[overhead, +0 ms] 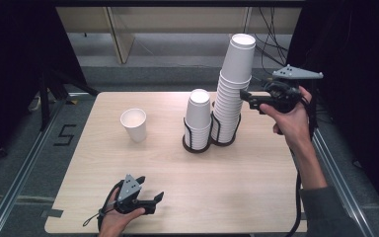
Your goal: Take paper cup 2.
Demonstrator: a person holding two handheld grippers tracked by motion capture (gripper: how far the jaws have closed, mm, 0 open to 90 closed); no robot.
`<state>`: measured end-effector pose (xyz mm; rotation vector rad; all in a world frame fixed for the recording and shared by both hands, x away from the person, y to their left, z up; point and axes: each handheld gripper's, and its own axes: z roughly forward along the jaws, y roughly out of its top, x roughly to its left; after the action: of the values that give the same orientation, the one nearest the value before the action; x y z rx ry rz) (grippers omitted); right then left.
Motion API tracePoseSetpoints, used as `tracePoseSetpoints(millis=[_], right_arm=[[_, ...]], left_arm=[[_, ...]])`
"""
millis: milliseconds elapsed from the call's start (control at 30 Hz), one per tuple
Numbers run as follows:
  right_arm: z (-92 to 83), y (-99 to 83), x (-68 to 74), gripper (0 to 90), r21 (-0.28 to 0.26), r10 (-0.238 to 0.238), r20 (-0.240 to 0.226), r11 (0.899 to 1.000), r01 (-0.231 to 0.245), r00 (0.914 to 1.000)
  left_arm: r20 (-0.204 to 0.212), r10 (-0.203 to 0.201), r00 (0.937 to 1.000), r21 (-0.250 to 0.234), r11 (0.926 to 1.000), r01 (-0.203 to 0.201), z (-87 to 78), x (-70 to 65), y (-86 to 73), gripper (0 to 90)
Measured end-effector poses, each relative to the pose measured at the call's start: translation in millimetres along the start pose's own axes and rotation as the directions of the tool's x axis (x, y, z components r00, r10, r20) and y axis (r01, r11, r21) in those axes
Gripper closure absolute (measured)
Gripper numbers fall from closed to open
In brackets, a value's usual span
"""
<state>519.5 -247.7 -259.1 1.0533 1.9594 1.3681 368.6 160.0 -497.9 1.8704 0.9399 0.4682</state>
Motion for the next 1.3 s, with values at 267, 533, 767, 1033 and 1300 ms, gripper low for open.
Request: tracePoseSetpoints(millis=[267,533,767,1033,1300], right_arm=[[12.5,37.8,-8.5,15.4,-0.012,0.015,0.031,1.0,-0.015,0.9994],[33.9,59.1,-7.1,15.4,-0.018,0.023,0.052,1.0,-0.022,0.9984],[56.1,68.1,-6.8,15.3,-0.01,0.053,0.059,0.999,-0.052,0.9969],[64.8,72.7,-6.8,19.2,-0.013,0.08,0.063,0.997,-0.08,0.9948],[51.4,90.7,-5.3,19.7,-0.064,0.074,0.071,0.996,-0.07,0.9948]], left_arm=[[-0.004,0.006,1.0,0.012,0.9999,-0.006,-0.1,0.3,0.0,14.3],[0.013,-0.001,0.9999,0.012,0.9999,0.0,2.4,-0.2,0.0,14.2],[0.021,0.003,0.9998,0.007,1.0,-0.003,2.9,0.3,0.1,14.2],[0.018,0.006,0.9998,0.008,1.0,-0.006,2.4,1.7,0.1,14.3],[0.022,0.012,0.9997,0.016,0.9998,-0.012,4.4,0.3,0.5,14.3]])
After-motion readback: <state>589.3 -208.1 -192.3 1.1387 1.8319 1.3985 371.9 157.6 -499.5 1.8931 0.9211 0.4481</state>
